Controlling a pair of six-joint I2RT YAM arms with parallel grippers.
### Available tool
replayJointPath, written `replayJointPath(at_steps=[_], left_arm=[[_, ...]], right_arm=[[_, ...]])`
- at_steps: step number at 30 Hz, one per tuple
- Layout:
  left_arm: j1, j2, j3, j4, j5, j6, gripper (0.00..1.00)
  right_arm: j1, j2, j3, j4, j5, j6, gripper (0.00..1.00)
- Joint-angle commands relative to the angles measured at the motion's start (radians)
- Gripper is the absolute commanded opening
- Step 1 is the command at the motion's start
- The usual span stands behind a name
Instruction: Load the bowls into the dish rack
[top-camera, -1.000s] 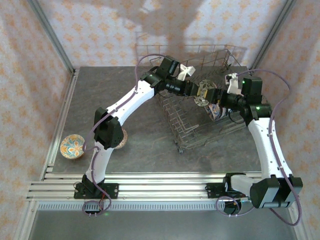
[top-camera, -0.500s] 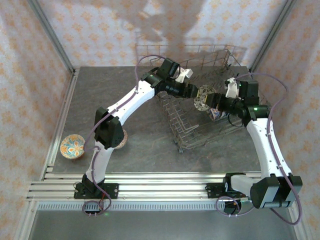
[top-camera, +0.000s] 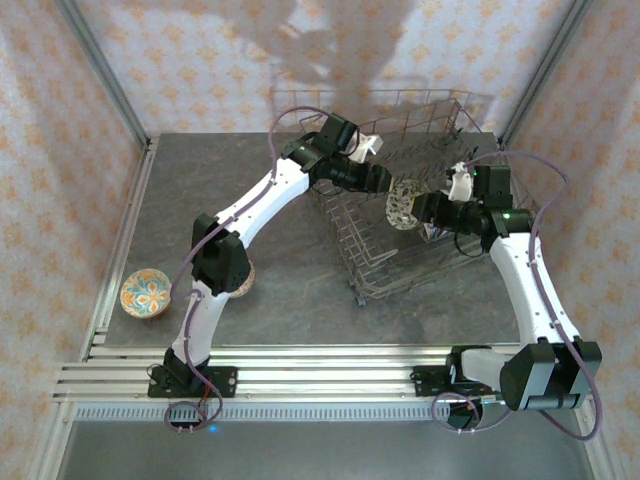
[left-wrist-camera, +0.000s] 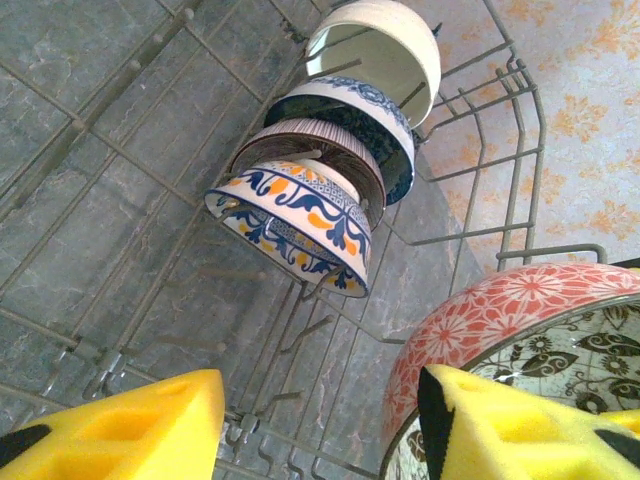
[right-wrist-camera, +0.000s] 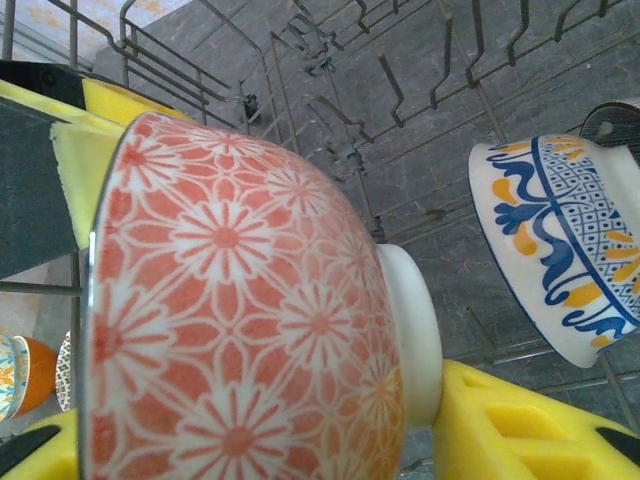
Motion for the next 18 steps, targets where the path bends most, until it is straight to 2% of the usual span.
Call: replayJointPath(at_steps=[1, 7, 18], left_arm=[[-0.001, 0.048, 0.062, -0.064, -0.004, 0.026, 0.43], [-0.02, 0.109, 0.121, -0.111, 0.026, 0.041, 0.37], [-0.035, 0.124, 0.131, -0.13, -0.003, 0.054, 0.31]], right_arm=[[0.01, -0.011, 0.015, 0.038, -0.02, -0.007, 0.44], [0.039, 0.021, 0.023, 0.035, -0.016, -0.004, 0.44], [0.083, 0.069, 0.047, 0.026, 0.089, 0.01, 0.42]])
